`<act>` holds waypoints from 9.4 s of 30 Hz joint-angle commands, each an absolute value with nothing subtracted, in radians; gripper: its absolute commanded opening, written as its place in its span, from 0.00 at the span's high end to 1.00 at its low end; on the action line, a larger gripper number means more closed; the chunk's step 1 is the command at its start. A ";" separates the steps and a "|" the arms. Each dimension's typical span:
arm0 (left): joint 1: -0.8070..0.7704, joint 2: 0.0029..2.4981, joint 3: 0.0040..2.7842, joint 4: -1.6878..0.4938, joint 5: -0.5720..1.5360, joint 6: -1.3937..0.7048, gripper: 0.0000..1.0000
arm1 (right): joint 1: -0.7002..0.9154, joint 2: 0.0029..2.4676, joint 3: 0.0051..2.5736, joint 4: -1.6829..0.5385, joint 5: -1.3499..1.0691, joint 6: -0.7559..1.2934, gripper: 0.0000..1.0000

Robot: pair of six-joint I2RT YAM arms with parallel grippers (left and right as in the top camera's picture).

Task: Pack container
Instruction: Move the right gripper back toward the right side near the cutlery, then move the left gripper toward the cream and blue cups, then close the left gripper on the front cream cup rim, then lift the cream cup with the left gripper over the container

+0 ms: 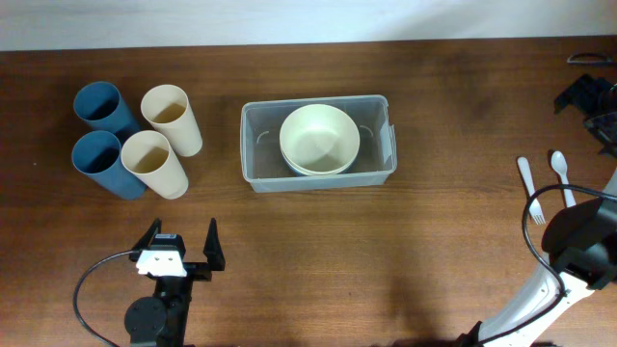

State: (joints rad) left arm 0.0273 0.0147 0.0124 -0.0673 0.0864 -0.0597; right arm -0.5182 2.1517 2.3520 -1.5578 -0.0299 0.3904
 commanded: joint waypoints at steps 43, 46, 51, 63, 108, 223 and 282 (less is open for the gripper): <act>0.022 0.601 0.624 -0.131 0.516 0.176 0.00 | -0.516 2.151 2.344 -1.552 -0.025 0.402 0.01; 0.022 0.612 0.662 -0.159 0.473 0.175 0.00 | -0.516 2.151 2.344 -1.552 -0.025 0.402 0.01; 0.022 0.738 0.901 -0.461 0.443 0.192 0.00 | -0.516 2.151 2.344 -1.552 -0.025 0.402 0.01; 0.022 1.118 1.315 -0.888 0.493 0.248 0.00 | -0.516 2.151 2.344 -1.552 -0.025 0.402 0.01; -0.023 1.459 1.317 -0.969 0.094 0.038 0.00 | -0.516 2.151 2.344 -1.552 -0.025 0.402 0.01; -0.078 1.892 2.223 -1.668 0.195 0.033 0.98 | -0.516 2.151 2.344 -1.552 -0.025 0.402 0.01; -0.314 2.072 2.352 -1.455 0.126 -0.015 0.98 | -0.516 2.151 2.344 -1.552 -0.025 0.402 0.01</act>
State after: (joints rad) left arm -0.3138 2.0571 2.3360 -1.4509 0.1383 -0.0055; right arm -0.5182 2.1517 2.3501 -1.5543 -0.0299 0.3927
